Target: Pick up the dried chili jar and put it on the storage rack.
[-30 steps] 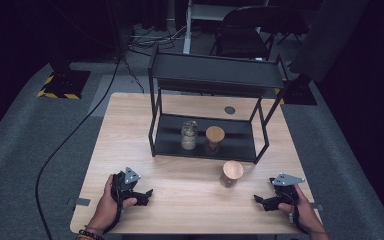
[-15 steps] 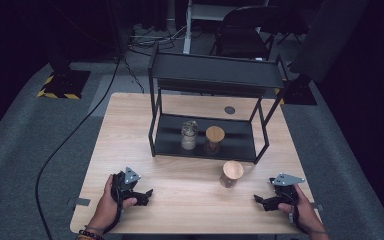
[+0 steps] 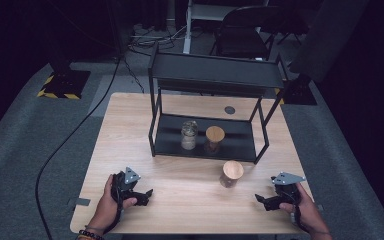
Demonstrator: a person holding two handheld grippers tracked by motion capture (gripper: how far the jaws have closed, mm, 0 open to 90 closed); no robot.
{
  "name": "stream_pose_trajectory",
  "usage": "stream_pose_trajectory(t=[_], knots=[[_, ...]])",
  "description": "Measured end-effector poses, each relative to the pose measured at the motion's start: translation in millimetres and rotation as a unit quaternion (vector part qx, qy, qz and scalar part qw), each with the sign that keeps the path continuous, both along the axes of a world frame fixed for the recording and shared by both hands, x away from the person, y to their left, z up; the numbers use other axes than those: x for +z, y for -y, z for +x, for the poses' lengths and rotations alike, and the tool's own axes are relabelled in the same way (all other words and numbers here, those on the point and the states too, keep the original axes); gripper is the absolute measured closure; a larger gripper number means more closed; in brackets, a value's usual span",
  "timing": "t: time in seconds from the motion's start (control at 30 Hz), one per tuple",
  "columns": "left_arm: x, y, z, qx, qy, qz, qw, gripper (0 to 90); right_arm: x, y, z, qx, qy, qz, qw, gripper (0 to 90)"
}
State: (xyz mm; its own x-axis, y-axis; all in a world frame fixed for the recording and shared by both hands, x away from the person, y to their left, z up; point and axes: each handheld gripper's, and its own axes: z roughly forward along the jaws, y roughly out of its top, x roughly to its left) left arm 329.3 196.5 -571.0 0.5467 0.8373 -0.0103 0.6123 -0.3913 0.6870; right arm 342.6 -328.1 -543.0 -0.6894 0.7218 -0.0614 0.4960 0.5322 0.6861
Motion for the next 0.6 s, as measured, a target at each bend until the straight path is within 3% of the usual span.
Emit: stream_pose_trajectory(t=[0.23,0.4,0.6], knots=[[0.0,0.0,0.0,0.0,0.0,0.0,1.0,0.0,8.9,-13.6,0.5,0.019,-0.002,-0.017,0.9997,1.5],[-0.1,0.0,0.1,0.0,0.001,0.0,1.0,0.0,12.3,-19.6,3.2,0.018,-0.009,-0.012,0.9997,1.5],[0.0,-0.1,0.1,0.0,0.0,0.0,1.0,0.0,14.2,-27.5,5.0,0.031,-0.009,-0.023,0.9992,1.5]])
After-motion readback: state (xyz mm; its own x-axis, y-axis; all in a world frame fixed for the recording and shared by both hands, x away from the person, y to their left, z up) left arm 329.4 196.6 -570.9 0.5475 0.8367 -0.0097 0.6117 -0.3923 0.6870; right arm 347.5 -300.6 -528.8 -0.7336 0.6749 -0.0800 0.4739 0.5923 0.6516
